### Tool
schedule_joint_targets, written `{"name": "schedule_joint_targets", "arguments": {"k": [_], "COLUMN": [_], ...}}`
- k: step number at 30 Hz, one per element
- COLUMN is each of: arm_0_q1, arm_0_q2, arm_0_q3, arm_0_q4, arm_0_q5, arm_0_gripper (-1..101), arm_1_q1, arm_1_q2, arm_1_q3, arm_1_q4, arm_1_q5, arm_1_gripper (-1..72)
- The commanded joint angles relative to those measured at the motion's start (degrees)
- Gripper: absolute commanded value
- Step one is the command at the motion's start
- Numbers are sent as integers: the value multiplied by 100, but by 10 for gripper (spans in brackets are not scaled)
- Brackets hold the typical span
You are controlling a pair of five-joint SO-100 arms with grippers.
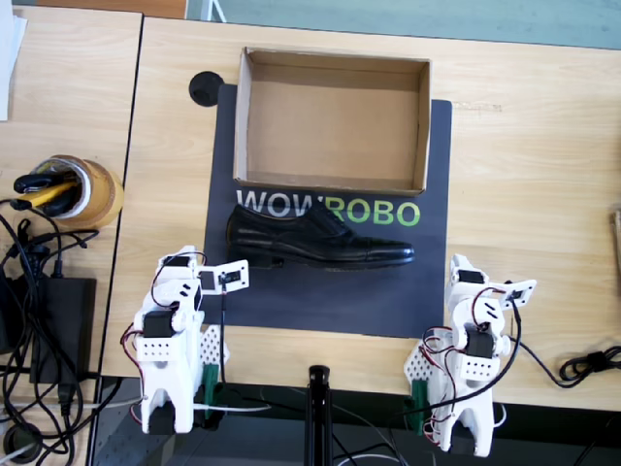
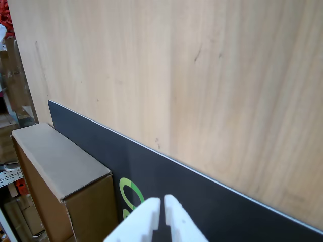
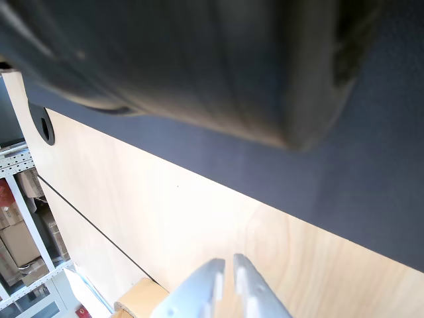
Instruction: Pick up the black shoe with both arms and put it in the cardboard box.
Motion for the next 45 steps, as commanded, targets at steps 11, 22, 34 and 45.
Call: {"name": "schedule_joint_targets", "arguments": {"k": [11,22,34,45], "arm_0_q1": [-123,-141,-123,-105], "arm_0_q2": [105,105,105,105], "arm_0_q3": [18,18,18,18], "arm_0_q4": [-62,-62,-62,-62], "arm_0_q5": [-18,-26,-9,0], "arm_0_gripper": [-1,-1,-1,-1], "arm_1_q1": [-105,-88,-88,-105], "arm_1_q2": [255,255,255,255], "arm_1_q3": [62,62,62,62], "arm_1_q4": [18,18,18,18], "arm_1_q5": [-26,-18,-18,-35], "arm_1_gripper": [-1,-1,-1,-1]}}
